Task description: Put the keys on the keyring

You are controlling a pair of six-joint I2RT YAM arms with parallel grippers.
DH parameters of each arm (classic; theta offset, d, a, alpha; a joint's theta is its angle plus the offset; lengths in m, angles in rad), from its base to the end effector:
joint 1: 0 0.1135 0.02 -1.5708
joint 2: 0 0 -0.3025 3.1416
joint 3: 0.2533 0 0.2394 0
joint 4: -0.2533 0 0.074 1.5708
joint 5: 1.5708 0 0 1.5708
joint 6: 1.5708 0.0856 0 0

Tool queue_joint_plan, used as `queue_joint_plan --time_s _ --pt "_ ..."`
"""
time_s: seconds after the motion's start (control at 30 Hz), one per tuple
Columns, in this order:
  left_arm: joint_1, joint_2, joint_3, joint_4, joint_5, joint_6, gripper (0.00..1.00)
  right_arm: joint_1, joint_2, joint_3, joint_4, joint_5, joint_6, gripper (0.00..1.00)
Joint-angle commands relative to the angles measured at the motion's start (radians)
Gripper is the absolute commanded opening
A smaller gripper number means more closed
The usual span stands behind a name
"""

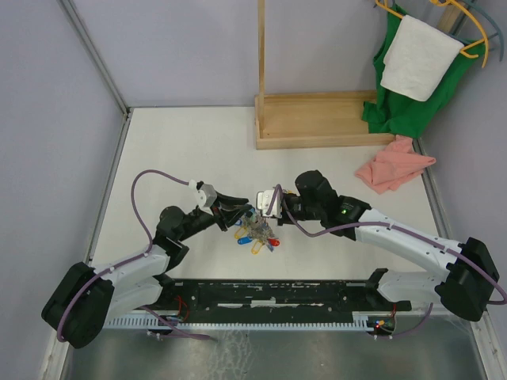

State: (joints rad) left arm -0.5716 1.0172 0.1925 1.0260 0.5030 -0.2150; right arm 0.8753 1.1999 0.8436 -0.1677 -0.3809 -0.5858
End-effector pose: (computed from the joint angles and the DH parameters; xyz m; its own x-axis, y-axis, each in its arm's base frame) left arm 0.1529 -0.1474 0.2711 -0.0216 -0.2084 -0.9778 0.8870 0.4472 -0.1149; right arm 0.1559 0.2364 0.2940 0.2409 -0.5123 -0.8243 -0.9430 0.0774 -0.3237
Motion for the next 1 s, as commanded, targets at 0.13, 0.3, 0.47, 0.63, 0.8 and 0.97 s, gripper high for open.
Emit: queue_joint_plan --time_s 0.13,0.3,0.47,0.63,0.8,0.97 --pt "0.0 -0.029 0.094 -0.134 0.038 0.037 0.39 0.004 0.021 0.157 -0.166 0.004 -0.087 0.01" --pt "-0.008 -0.045 0.142 -0.25 -0.005 -0.149 0.4 0.005 0.032 0.192 -0.211 0.009 -0.104 0.01" --pt "-0.021 -0.089 0.203 -0.445 0.004 -0.229 0.43 0.005 0.048 0.215 -0.233 -0.002 -0.111 0.01" --pt "-0.043 -0.127 0.231 -0.534 0.025 -0.167 0.43 0.005 0.057 0.225 -0.233 -0.021 -0.111 0.01" --pt "-0.056 -0.095 0.241 -0.565 0.057 -0.101 0.42 0.005 0.061 0.232 -0.234 -0.04 -0.11 0.01" --pt "-0.068 -0.068 0.26 -0.61 0.059 -0.049 0.4 0.005 0.053 0.233 -0.233 -0.047 -0.109 0.01"
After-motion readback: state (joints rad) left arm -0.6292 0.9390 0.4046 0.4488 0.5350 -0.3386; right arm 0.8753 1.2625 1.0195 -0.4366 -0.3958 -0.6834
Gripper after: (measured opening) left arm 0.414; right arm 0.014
